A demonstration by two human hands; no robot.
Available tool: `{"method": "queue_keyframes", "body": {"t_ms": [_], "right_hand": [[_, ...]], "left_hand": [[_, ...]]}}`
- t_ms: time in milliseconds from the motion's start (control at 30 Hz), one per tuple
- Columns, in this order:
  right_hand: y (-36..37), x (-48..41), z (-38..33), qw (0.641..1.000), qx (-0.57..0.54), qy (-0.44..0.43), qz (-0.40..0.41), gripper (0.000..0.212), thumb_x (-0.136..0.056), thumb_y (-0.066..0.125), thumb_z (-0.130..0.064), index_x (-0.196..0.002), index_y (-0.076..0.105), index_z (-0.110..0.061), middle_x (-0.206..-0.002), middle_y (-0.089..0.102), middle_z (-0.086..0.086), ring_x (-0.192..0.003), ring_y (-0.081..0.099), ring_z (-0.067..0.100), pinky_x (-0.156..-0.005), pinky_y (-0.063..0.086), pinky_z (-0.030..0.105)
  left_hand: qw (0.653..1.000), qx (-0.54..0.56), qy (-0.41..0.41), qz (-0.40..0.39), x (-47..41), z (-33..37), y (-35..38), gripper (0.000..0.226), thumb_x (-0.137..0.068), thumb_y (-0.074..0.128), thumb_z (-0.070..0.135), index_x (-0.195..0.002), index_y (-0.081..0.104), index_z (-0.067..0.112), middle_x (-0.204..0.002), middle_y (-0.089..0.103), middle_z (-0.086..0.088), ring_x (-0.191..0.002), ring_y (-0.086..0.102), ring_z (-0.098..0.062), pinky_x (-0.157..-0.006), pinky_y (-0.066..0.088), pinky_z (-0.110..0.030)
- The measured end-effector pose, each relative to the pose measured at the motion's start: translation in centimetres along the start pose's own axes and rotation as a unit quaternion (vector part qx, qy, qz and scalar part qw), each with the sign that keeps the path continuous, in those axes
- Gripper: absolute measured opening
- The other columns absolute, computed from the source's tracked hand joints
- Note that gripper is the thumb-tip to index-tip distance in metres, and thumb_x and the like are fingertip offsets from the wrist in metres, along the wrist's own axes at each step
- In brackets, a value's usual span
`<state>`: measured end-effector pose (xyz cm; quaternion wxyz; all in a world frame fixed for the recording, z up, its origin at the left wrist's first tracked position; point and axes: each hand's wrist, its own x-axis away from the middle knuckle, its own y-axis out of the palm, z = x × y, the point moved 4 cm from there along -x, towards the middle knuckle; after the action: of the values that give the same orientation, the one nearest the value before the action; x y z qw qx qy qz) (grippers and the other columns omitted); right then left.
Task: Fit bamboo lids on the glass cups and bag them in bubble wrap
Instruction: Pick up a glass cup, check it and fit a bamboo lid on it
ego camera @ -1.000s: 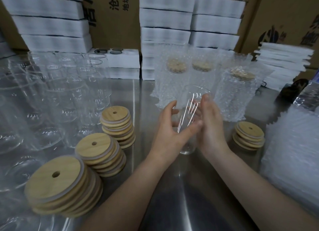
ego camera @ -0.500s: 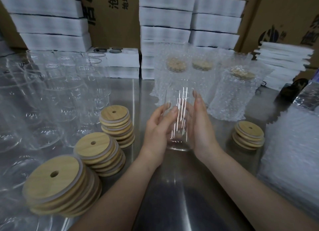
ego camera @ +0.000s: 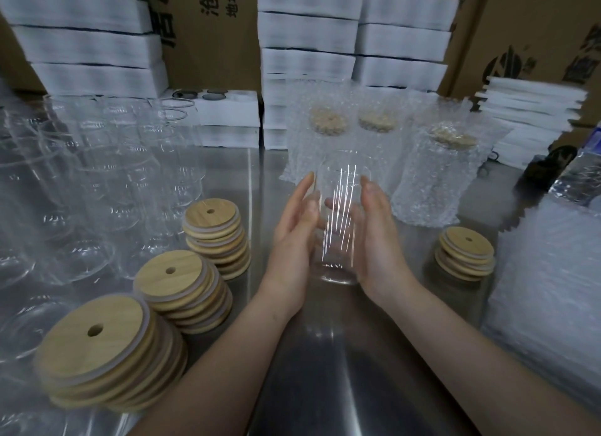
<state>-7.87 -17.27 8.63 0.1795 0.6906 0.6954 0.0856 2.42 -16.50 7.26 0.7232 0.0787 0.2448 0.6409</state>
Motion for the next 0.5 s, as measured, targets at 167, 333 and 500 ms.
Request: {"method": "queue_keyframes", "body": {"t_ms": [167, 333, 500], "right_hand": [[0.36, 0.42, -0.02, 0.998, 0.053, -0.032, 0.031, 0.060, -0.087, 0.050, -0.056, -0.140, 0.038, -0.029, -0.125, 0.065, 0.007, -0.104, 0.070, 0.030, -0.088, 0.055, 0.060], [-0.25, 0.04, -0.18, 0.995, 0.079, -0.021, 0.048, 0.017, -0.102, 0.037, -0.047, -0.116, 0.047, -0.043, -0.122, 0.065, 0.002, -0.108, 0.068, 0.022, -0.096, 0.054, 0.052], [-0.52, -0.57, -0.15, 0.998, 0.049, 0.009, 0.036, 0.026, -0.104, 0.034, -0.047, -0.121, 0.052, -0.040, -0.111, 0.069, 0.008, -0.079, 0.073, 0.019, -0.071, 0.059, 0.045]], "left_hand": [[1.000, -0.014, 0.002, -0.024, 0.25, -0.27, 0.29, 0.070, -0.078, 0.068, 0.042, -0.143, 0.040, 0.035, -0.140, 0.056, -0.002, -0.124, 0.058, -0.018, -0.094, 0.054, -0.032], [0.999, -0.012, -0.020, -0.037, 0.07, -0.56, 0.29, 0.089, -0.072, 0.076, 0.020, -0.148, 0.033, 0.038, -0.147, 0.044, 0.003, -0.130, 0.052, -0.021, -0.100, 0.051, -0.044], [0.996, 0.049, -0.045, -0.061, 0.18, -0.17, 0.43, 0.090, -0.074, 0.076, 0.014, -0.148, 0.032, 0.039, -0.150, 0.043, -0.011, -0.091, 0.069, -0.014, -0.068, 0.055, -0.026]]}}
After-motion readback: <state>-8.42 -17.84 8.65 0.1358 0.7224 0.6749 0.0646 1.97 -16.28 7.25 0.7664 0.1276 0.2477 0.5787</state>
